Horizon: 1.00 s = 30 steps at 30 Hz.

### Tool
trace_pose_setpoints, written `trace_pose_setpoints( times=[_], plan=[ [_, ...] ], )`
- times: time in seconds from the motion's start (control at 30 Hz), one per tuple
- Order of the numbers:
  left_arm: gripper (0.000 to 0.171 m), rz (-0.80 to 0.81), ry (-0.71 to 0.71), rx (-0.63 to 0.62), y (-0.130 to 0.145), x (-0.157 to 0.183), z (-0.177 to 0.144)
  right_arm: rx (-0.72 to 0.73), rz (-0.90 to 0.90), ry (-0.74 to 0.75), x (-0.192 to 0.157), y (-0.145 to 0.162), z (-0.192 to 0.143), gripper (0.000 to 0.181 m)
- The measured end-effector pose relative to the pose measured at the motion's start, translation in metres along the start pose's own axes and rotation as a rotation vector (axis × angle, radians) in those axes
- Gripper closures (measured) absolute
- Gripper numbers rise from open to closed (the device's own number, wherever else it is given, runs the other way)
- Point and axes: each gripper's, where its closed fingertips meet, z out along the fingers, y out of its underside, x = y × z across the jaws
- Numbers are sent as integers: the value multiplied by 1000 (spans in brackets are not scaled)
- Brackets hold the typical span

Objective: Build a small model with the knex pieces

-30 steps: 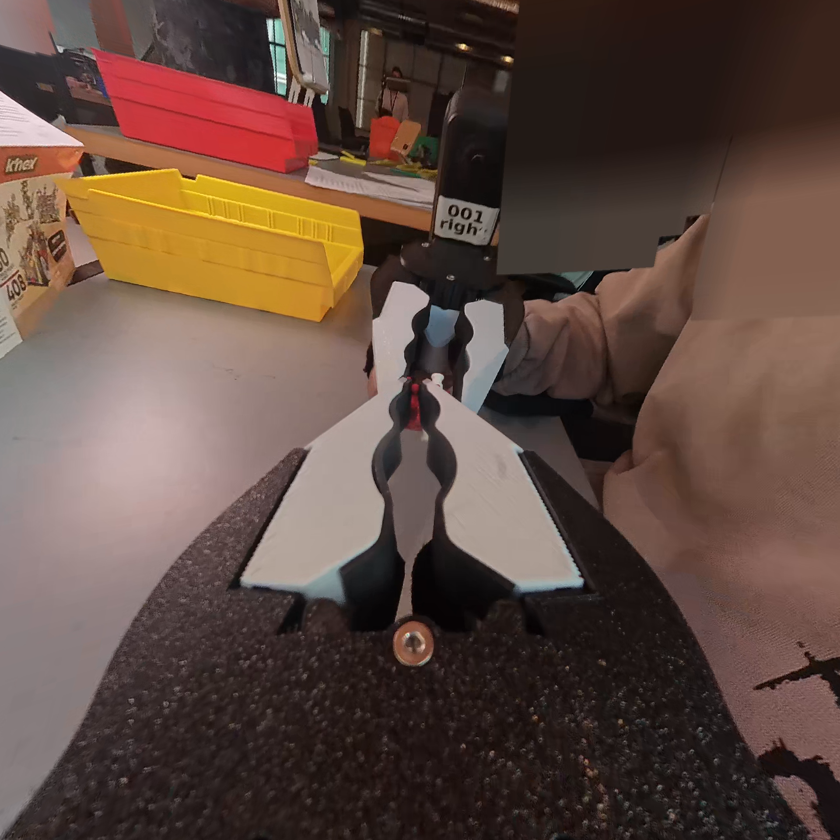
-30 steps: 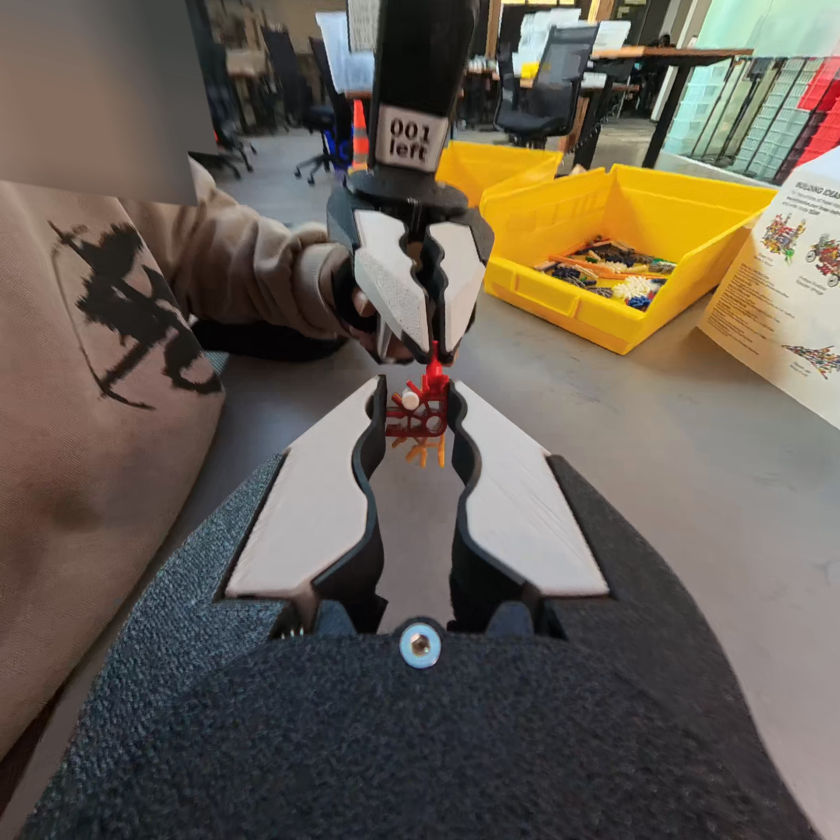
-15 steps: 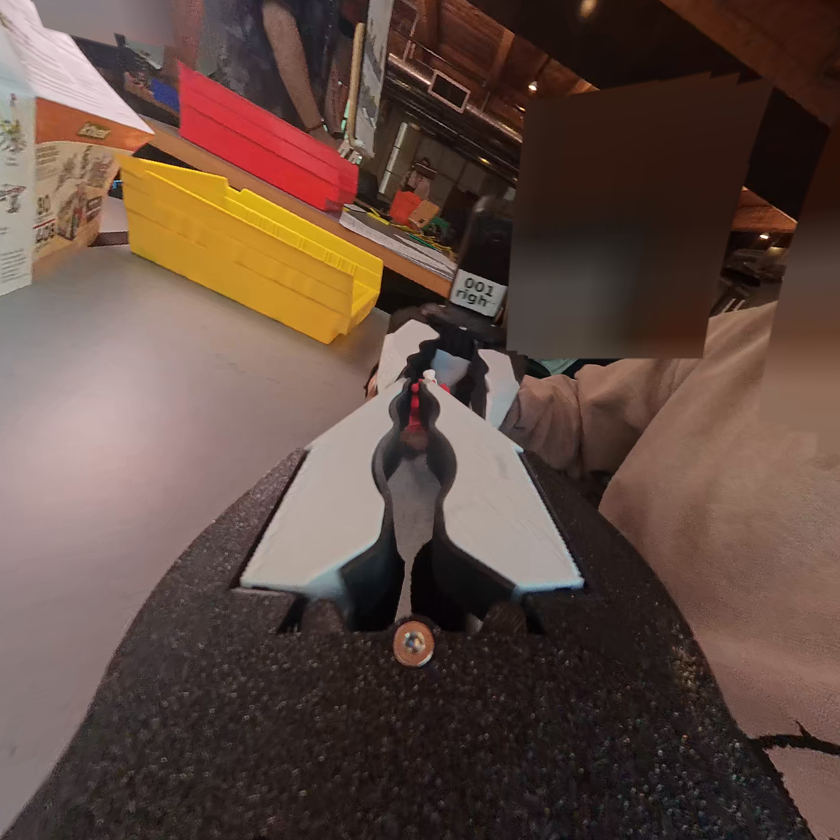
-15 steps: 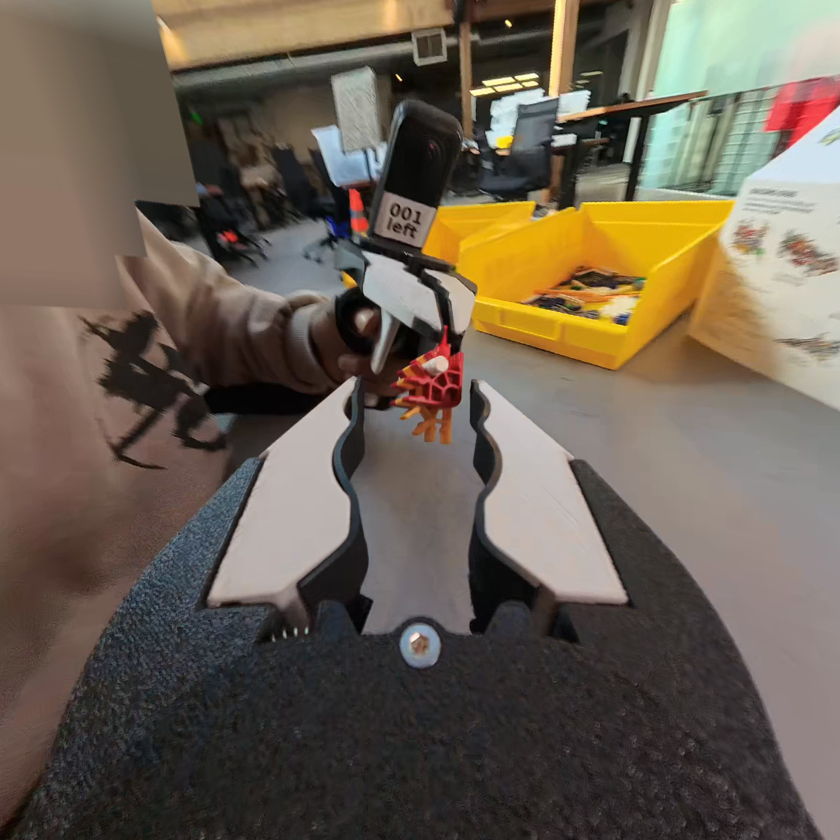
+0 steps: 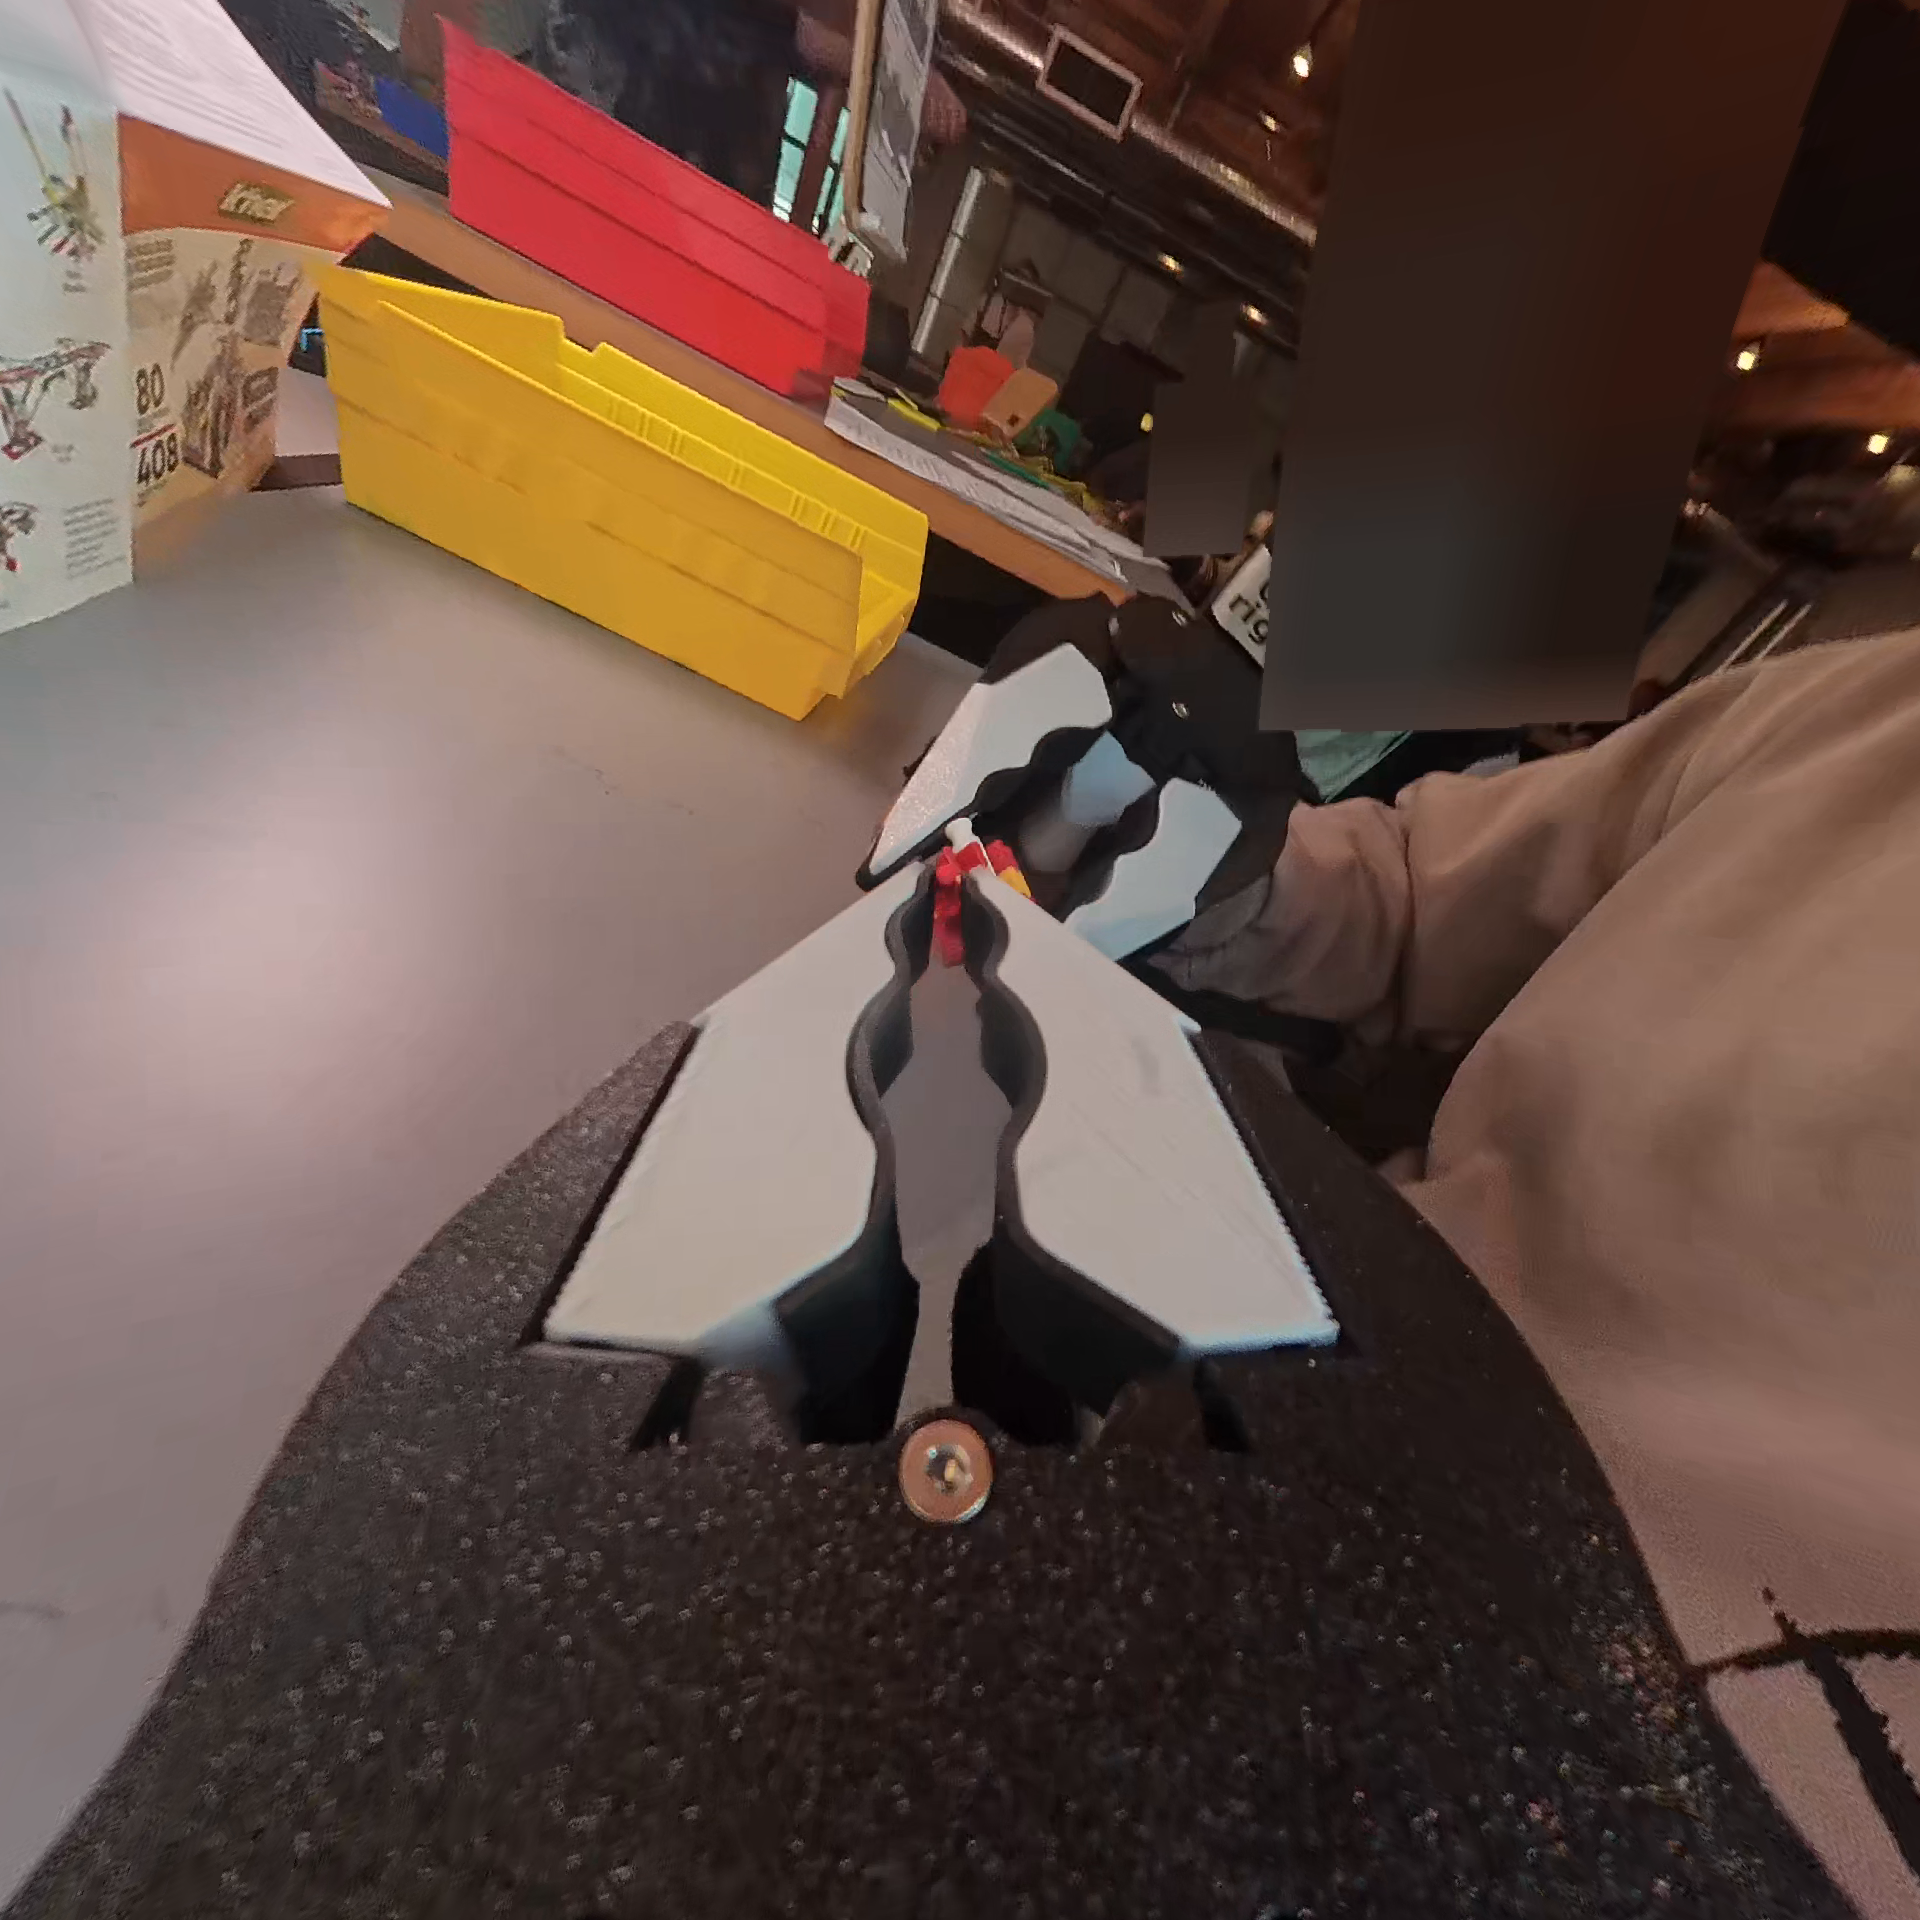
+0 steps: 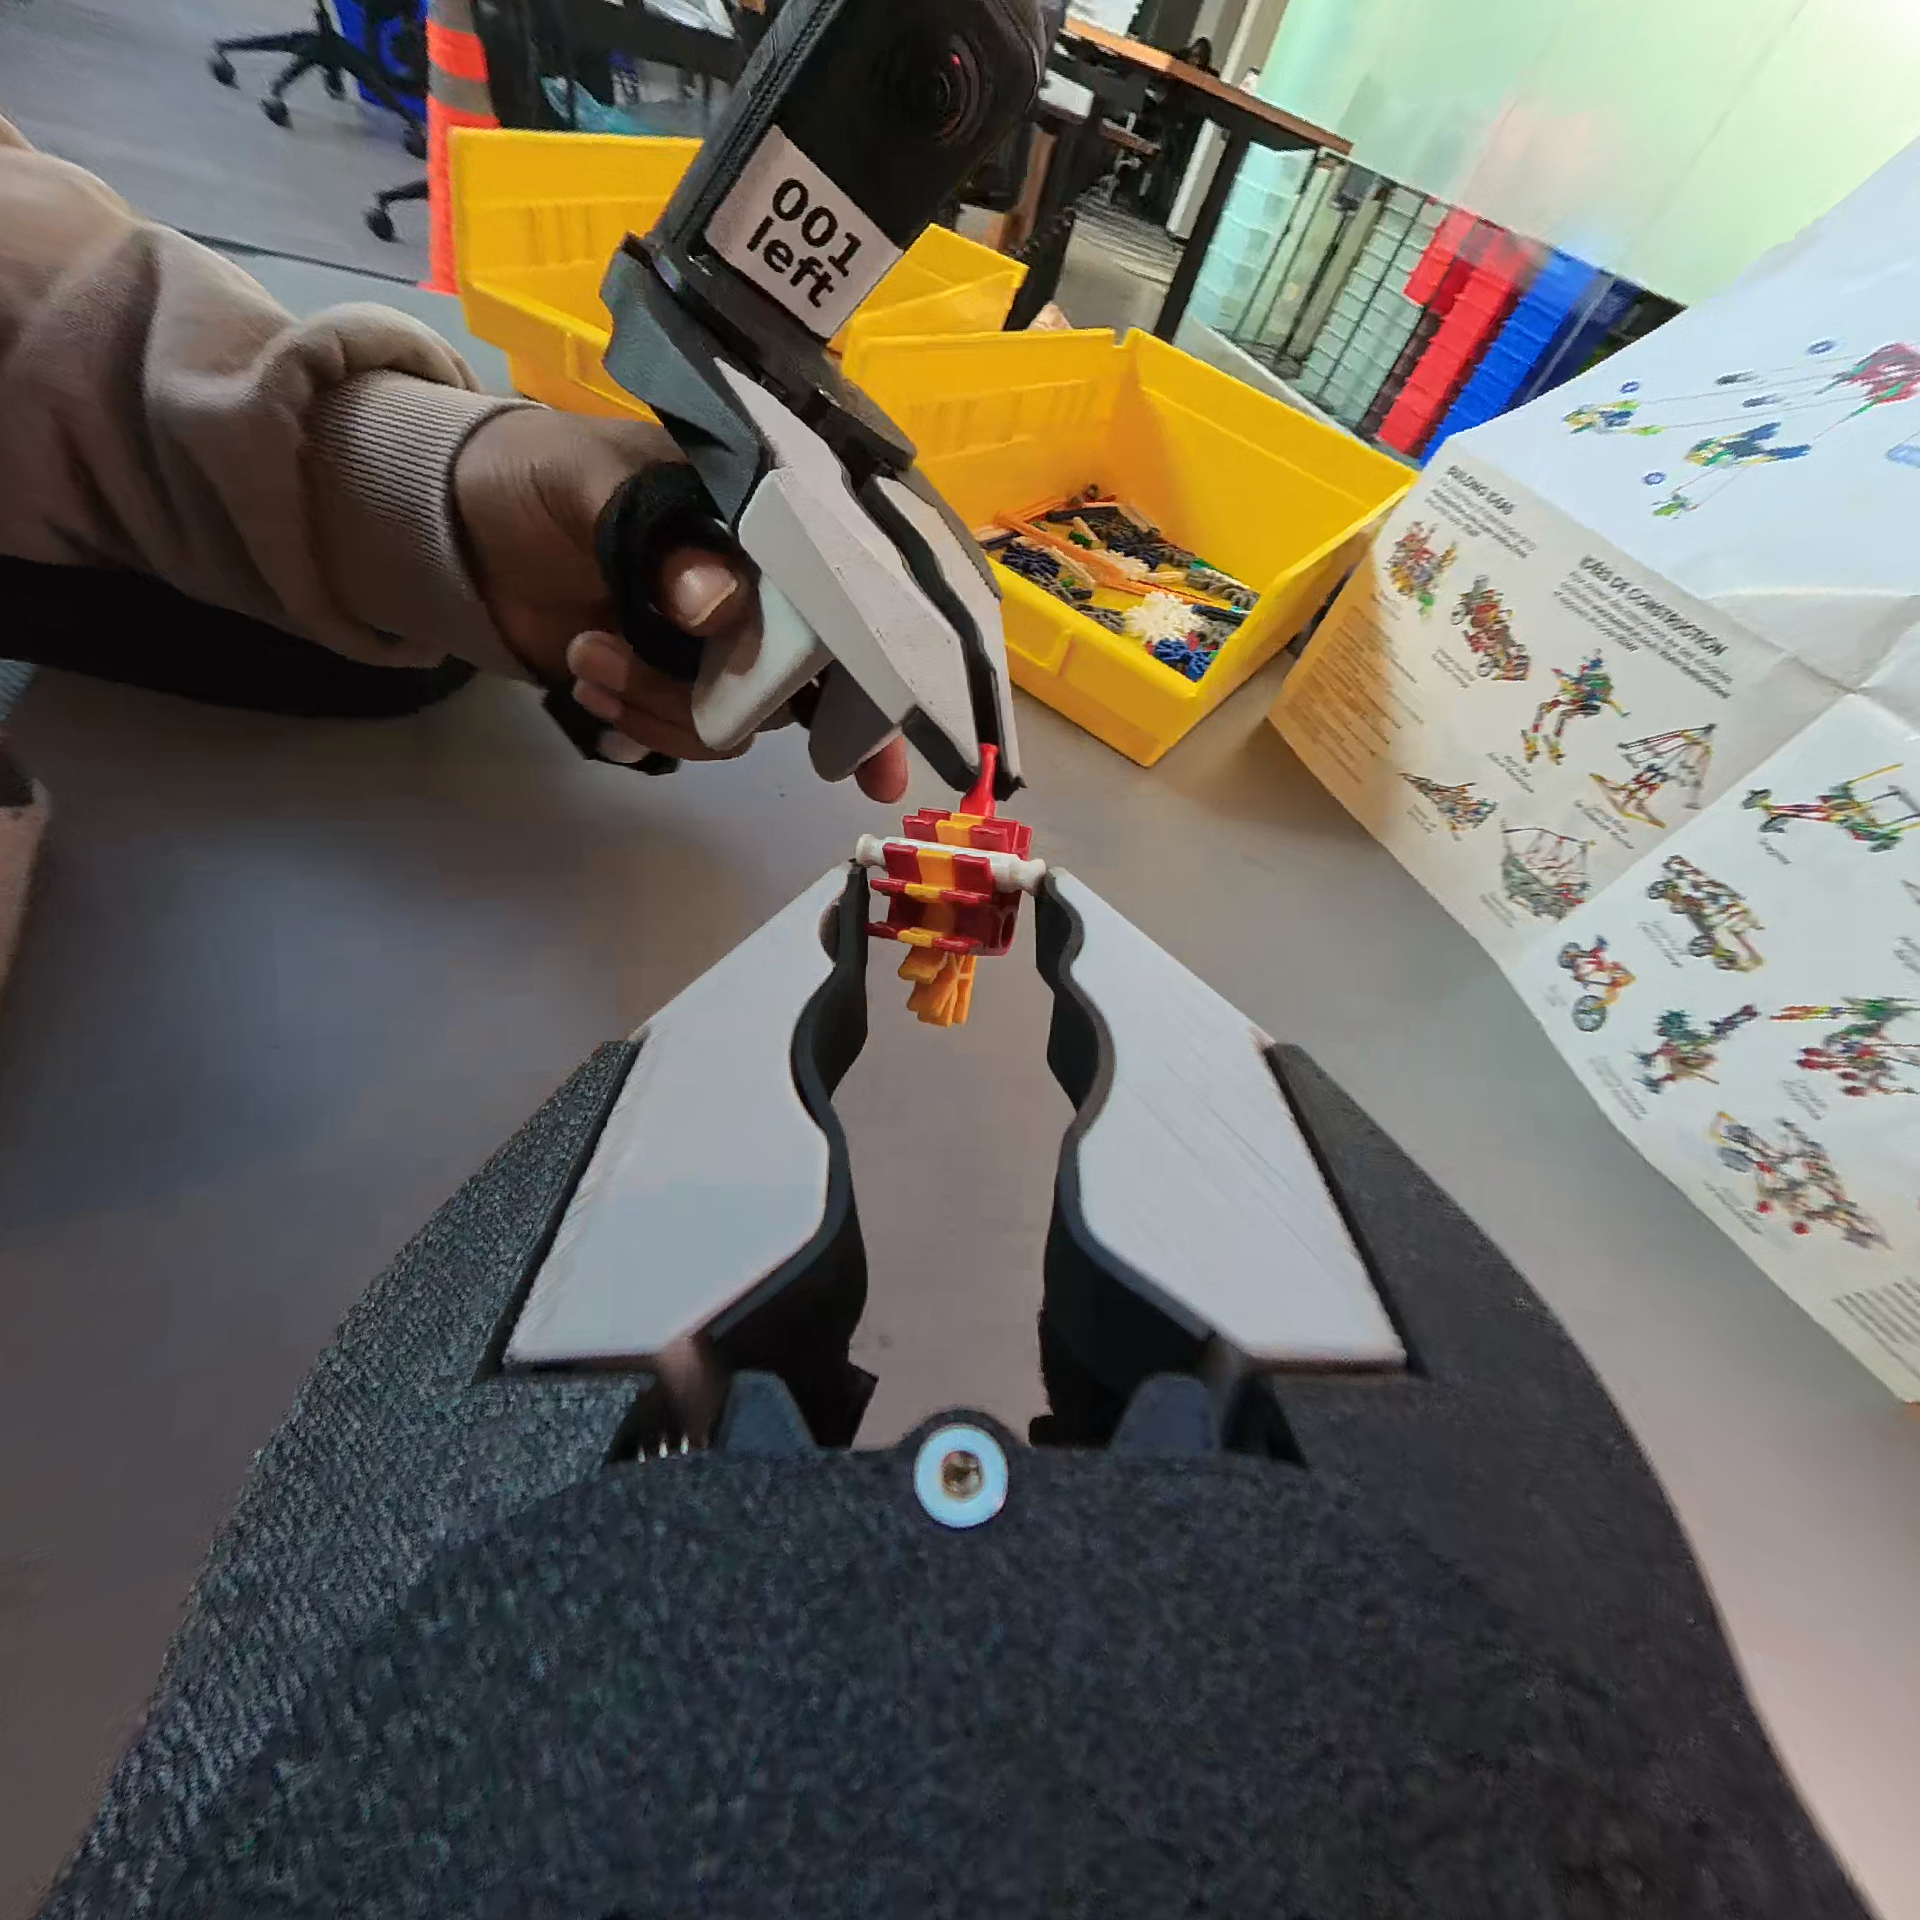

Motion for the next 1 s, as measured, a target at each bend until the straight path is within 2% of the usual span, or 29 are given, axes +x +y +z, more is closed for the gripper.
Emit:
trace_pose_setpoints(
  times=[0.13, 0.27, 0.57, 0.67, 0.87, 1.0],
  plan=[
    [161, 255, -48, -141, 13, 4, -2, -15, 67, -144, -14, 6, -5, 152],
    [161, 438, -78, -271, 28, 6, -3, -47, 58, -202, -25, 11, -4, 152],
    [166, 574, -61, -410, 51, 11, -2, -150, 97, -334, -41, 27, -5, 152],
    [166, 566, -65, -412, 52, 11, -1, -148, 143, -367, -44, 30, -6, 152],
    [169, 432, -82, -258, 31, 6, -3, -54, 152, -266, -24, 19, -5, 151],
    [169, 391, -46, -264, 34, 10, 0, -61, 29, -203, -20, 21, -6, 164]
  ],
)
